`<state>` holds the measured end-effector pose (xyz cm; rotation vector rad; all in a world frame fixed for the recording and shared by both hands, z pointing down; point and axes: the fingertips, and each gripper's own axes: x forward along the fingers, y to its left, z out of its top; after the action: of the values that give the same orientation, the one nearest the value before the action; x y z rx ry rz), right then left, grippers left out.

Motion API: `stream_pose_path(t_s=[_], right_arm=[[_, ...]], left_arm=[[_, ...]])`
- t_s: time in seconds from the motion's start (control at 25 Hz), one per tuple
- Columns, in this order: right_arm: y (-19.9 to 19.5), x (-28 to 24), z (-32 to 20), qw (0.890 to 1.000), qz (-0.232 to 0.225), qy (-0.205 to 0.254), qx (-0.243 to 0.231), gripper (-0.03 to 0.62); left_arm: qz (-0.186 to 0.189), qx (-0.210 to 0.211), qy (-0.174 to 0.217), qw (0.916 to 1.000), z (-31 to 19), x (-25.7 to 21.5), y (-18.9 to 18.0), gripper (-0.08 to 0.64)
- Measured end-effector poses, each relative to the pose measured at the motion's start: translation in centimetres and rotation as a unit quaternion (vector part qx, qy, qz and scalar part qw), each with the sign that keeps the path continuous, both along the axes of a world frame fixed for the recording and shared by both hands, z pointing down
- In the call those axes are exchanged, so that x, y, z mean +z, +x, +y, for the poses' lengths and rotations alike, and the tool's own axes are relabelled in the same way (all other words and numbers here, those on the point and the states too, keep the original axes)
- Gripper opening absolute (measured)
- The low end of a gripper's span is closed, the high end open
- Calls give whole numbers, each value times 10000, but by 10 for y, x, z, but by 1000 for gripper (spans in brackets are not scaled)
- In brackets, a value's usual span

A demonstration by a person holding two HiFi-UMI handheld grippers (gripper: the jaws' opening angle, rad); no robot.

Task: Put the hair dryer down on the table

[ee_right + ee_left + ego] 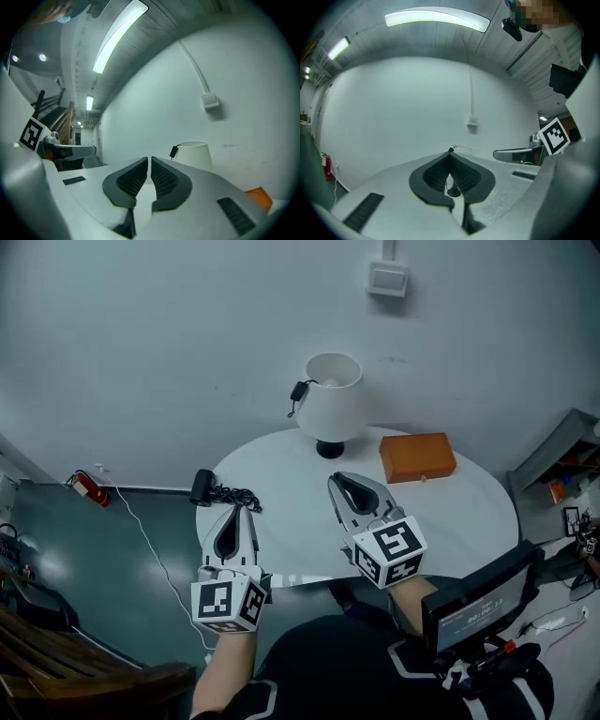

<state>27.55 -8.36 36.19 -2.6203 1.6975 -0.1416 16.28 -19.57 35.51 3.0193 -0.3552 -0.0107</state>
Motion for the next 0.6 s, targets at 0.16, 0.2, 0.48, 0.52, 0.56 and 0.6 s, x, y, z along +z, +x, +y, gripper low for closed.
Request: stream_pose_path(t_s=[0.16, 0.2, 0.48, 0.52, 0.56, 0.6], right_arm=[[19, 0, 22, 9995, -10, 17, 305, 38], [23, 1, 27, 9993, -17, 10, 373, 37], [47, 2, 52, 9963, 79, -5, 851, 31], [50, 2, 54, 9958, 86, -2, 910, 31], [52, 2, 56, 9953, 75, 4, 966, 29], [53, 3, 58, 9948, 61, 8, 1019, 29]], left_arm=[[-8, 265, 81, 9996, 17, -1, 28, 5], [-15, 313, 88, 9995, 21, 0, 34, 5], [-76, 561, 83, 9984, 35, 7, 62, 5], [-94, 593, 93, 9982, 36, 8, 65, 5], [-109, 629, 101, 9979, 38, 8, 67, 5], [-118, 666, 115, 9976, 41, 8, 69, 5]])
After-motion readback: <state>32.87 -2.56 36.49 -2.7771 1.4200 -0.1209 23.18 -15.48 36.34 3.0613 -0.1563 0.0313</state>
